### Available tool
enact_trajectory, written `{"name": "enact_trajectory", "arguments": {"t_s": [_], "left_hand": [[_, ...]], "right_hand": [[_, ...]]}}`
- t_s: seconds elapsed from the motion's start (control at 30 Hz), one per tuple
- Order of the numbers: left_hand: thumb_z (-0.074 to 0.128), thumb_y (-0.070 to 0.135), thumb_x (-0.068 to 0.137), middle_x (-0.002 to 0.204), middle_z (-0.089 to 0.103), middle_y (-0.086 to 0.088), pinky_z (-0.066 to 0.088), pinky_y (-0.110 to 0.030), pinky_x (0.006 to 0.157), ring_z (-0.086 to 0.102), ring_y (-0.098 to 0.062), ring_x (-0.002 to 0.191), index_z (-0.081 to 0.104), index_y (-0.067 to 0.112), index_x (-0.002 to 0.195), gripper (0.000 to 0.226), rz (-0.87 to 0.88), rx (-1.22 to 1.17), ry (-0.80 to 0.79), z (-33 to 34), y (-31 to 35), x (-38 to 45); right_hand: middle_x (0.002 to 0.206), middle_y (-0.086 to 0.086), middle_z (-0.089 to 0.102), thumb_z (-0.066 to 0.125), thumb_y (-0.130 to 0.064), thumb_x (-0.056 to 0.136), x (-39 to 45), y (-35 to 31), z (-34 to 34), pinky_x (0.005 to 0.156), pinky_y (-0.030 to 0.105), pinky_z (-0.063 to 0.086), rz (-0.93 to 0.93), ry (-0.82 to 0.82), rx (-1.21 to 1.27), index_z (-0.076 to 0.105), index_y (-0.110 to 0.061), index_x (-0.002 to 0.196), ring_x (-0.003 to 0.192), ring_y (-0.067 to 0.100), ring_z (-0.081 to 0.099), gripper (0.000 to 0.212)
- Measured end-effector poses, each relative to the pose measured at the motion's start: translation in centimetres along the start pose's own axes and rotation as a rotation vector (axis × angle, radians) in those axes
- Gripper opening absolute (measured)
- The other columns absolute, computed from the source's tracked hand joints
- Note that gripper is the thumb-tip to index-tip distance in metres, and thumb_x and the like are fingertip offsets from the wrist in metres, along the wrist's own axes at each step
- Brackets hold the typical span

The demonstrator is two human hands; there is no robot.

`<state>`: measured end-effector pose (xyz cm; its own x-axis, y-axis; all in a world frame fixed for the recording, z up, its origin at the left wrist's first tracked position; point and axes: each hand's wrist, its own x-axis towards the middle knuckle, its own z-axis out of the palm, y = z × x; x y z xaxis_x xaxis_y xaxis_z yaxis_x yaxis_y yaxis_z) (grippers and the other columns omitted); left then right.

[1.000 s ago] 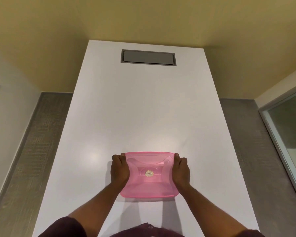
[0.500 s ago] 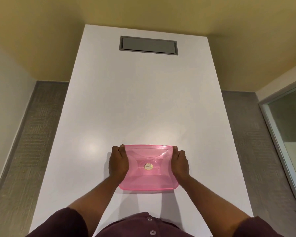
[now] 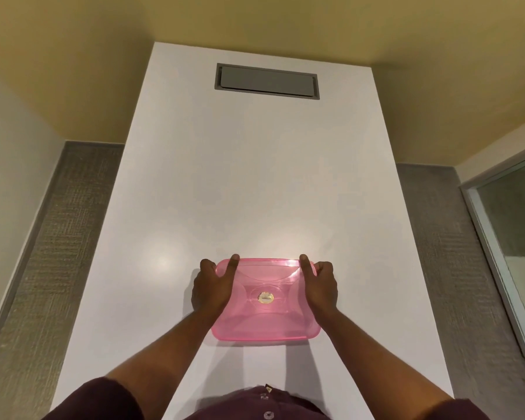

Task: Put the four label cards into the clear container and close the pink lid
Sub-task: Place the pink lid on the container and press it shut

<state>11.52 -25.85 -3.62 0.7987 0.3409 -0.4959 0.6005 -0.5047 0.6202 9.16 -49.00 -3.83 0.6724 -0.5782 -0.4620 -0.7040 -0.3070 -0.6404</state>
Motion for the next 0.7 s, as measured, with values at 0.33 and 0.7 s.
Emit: {"name": "enact_trajectory", "arguments": {"t_s": [0.33,0.7], "left_hand": [[0.051,0.085,0.073,0.063,0.047,0.008,0.036,-0.030,0.053,0.048,-0.019,0.061,0.037,0.025,0.068,0.062,0.039,-0.114,0.033,0.2,0.0,0.2],[0.053,0.057,0.091,0.111,0.055,0.006,0.049,-0.032,0.077,0.054,-0.017,0.100,0.053,0.030,0.111,0.033,0.494,0.264,0.212,0.8,0.1,-0.8]], "right_hand": [[0.081,-0.006,0.057,0.059,-0.070,0.087,0.3,0.3,0.2,0.074,0.040,0.048,-0.004,-0.001,0.066,0.046,-0.020,0.088,0.075,0.018,0.057,0.052],[0.097,-0.009,0.056,0.047,-0.066,0.094,-1.0,-0.1,0.7,0.070,0.033,0.047,-0.257,0.184,-0.141,0.052,-0.037,0.100,0.085,0.017,0.062,0.030]]}}
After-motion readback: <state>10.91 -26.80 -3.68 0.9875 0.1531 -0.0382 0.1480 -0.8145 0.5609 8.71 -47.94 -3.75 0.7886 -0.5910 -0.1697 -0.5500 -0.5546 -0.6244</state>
